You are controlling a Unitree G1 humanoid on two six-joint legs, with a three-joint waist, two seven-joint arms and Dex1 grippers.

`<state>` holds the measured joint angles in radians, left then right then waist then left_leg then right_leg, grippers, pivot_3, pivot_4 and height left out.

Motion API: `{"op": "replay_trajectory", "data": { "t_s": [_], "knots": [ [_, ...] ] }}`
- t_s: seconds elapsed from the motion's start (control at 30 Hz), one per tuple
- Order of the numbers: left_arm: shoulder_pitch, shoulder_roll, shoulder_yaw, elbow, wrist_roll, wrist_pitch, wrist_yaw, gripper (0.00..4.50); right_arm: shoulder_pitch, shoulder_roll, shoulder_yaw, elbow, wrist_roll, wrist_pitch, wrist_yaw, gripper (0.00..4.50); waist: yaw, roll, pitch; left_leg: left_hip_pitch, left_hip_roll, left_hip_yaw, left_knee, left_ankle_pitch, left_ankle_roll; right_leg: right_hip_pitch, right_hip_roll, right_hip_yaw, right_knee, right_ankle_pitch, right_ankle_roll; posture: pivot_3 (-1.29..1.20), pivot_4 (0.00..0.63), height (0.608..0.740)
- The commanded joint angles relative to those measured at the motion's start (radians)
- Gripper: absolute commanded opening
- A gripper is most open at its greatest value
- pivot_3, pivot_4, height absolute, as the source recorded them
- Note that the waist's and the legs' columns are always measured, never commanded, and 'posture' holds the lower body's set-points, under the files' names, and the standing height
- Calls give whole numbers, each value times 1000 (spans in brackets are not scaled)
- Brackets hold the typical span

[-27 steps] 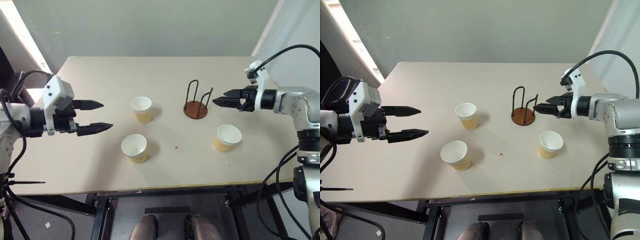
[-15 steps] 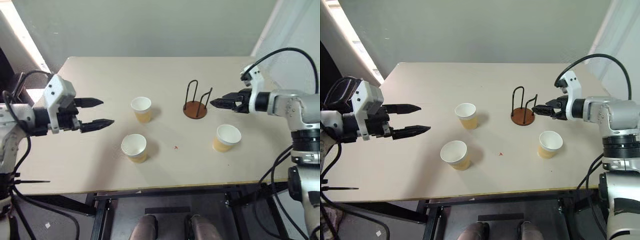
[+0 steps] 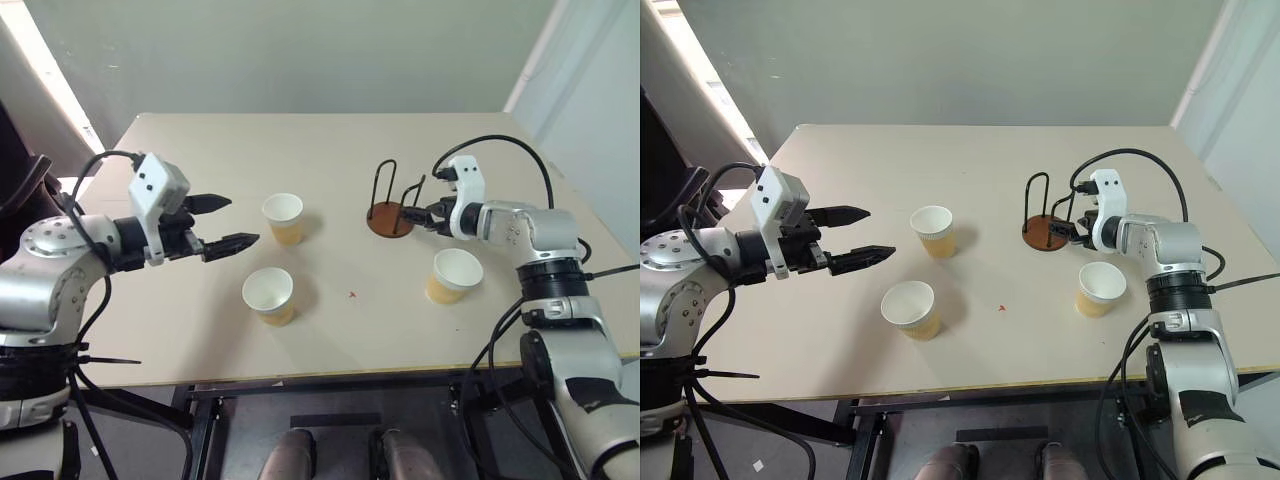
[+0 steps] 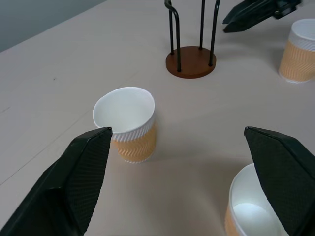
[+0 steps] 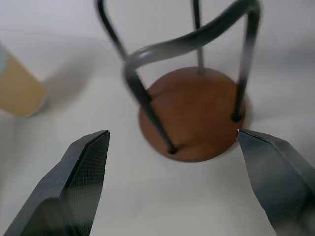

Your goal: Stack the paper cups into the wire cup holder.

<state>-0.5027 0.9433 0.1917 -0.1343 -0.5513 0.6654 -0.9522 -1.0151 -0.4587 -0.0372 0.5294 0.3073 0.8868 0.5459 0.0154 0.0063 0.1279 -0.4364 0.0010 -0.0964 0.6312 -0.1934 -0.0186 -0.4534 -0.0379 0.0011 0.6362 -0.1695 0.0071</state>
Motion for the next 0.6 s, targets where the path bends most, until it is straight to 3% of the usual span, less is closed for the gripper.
{"op": "replay_trajectory", "data": {
  "t_s": [0.03,0.37,0.47,0.6],
  "knots": [
    [-7,13,15,-50,9,-6,15,4493,-48,14,-25,47,-18,-81,-9,4286,0,0,0,0,0,0,0,0,0,0,0,0,0,0,0,0,150,740],
    [34,25,41,-118,-18,29,27,4493,-104,72,-35,207,-52,-236,-18,4286,0,0,0,0,0,0,0,-1,-1,0,0,0,0,0,0,0,150,740],
    [34,27,46,-126,-23,36,32,4500,-122,84,-42,252,-61,-288,-24,3666,-1,0,0,0,0,0,0,-2,-3,0,0,0,0,0,-1,0,150,740],
    [36,28,47,-131,-20,40,39,4500,-143,95,-51,292,-66,-320,-26,2230,0,0,0,0,0,0,0,-2,-3,0,0,0,0,0,-1,0,150,740]
  ]
}}
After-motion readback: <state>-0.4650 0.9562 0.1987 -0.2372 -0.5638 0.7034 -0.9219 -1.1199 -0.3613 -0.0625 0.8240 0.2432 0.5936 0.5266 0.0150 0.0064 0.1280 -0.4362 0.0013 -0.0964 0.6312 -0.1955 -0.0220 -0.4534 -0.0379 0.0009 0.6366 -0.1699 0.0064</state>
